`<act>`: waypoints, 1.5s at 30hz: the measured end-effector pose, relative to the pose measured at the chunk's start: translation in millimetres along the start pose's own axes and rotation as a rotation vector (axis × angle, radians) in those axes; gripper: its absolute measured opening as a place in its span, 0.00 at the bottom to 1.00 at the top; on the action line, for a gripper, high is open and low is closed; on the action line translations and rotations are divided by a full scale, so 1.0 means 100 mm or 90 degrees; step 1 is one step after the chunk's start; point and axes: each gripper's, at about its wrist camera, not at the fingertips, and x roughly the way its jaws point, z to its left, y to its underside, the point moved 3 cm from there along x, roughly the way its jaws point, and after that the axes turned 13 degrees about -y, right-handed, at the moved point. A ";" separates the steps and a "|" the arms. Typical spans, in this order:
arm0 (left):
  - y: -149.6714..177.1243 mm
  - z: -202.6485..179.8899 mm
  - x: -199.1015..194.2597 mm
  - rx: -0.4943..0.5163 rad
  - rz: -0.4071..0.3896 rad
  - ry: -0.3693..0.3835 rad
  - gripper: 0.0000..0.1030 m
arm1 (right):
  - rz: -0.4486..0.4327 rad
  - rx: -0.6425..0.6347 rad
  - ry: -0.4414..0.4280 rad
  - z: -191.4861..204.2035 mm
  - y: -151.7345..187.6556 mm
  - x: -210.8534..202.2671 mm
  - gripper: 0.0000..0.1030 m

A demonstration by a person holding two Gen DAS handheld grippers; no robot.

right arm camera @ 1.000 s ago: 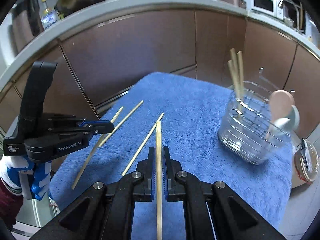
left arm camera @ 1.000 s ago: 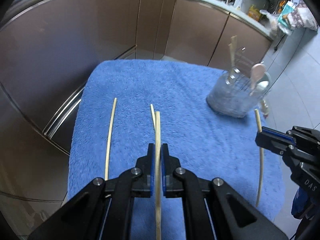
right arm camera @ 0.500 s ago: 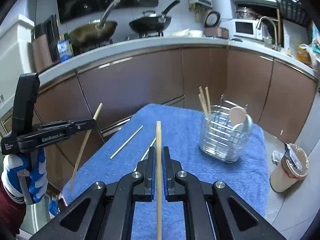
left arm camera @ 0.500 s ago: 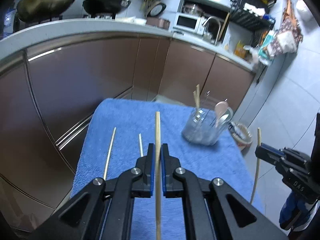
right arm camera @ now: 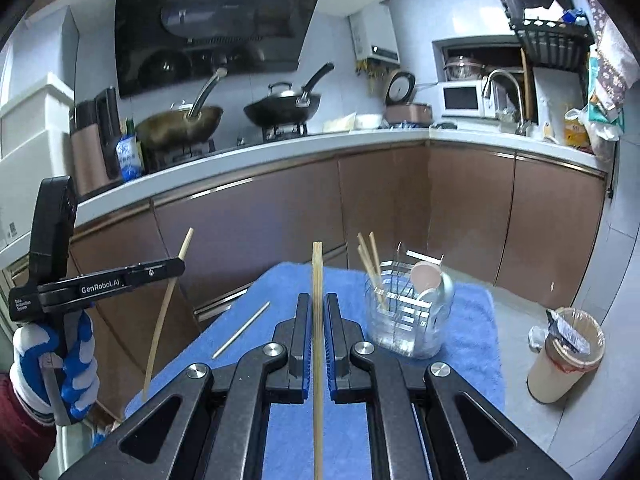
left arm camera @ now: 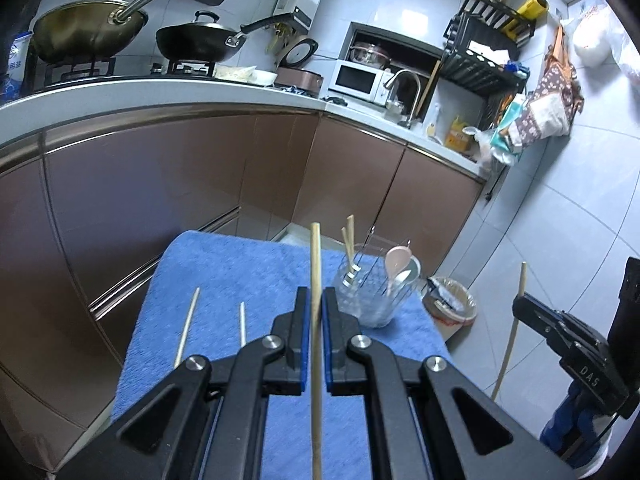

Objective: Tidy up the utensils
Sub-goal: 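Lift both chopsticks over the holder and drop them in with both tools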

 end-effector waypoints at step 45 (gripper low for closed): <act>-0.80 -1.17 2.30 -0.122 -0.266 0.034 0.05 | -0.206 0.003 0.051 -1.70 -0.48 1.58 0.06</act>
